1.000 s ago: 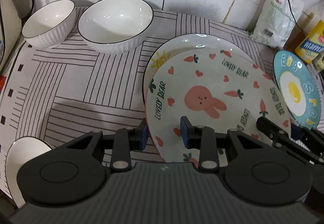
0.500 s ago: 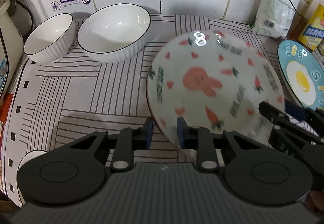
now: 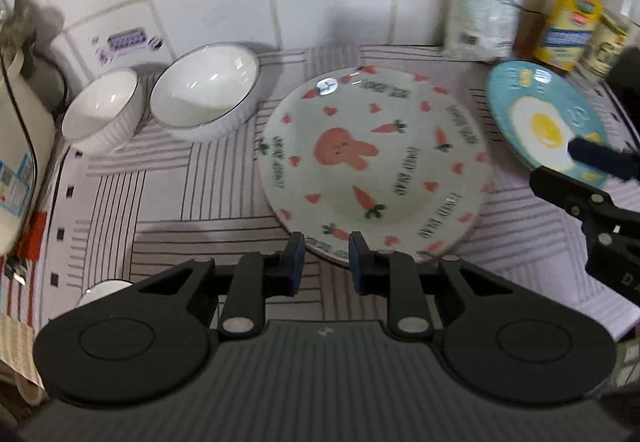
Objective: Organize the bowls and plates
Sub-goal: 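Move both grippers to the blue egg plate and close them on its rim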
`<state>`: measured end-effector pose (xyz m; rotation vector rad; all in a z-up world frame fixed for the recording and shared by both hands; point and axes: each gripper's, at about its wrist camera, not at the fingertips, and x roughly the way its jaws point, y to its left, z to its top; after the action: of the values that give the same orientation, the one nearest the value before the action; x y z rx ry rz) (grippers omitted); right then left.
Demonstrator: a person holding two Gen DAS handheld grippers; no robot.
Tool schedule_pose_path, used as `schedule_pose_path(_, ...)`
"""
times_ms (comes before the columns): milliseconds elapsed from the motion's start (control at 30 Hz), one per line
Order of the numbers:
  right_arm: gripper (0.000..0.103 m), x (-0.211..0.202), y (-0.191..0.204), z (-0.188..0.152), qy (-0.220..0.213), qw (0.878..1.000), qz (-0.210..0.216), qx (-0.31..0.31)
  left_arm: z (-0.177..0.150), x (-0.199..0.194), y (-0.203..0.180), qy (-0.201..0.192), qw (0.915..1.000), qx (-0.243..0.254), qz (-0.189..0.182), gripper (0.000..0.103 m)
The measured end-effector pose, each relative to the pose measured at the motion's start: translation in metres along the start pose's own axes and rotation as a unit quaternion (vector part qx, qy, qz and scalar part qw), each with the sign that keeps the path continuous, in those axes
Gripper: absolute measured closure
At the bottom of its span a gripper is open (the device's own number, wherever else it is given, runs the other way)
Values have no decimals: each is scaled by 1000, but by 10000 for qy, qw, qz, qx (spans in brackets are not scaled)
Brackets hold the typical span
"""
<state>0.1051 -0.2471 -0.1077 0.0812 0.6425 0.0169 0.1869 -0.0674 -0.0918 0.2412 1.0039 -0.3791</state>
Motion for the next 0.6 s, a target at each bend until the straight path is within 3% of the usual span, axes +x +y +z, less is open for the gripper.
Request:
schedule_pose_path(233,33,-57,-11,8,-309,9984,83,-461,0,-38,-29,-47,9991,339,-247,75)
schedule_pose_path(367,32,-81,-20,6,-440,9977,-47,-514,-2,-55,-47,-105,9978,551,-357,68)
schedule_pose_path(433,32,-92,-21,3,-418,9968,-231,-640,-3,-60,-55,-148,9970,587,-484,58)
schedule_pose_path(600,32,-112,-16,-18,-258,9895,-672,-1256,-6,-58,-74,-81,9965,660,-497,53)
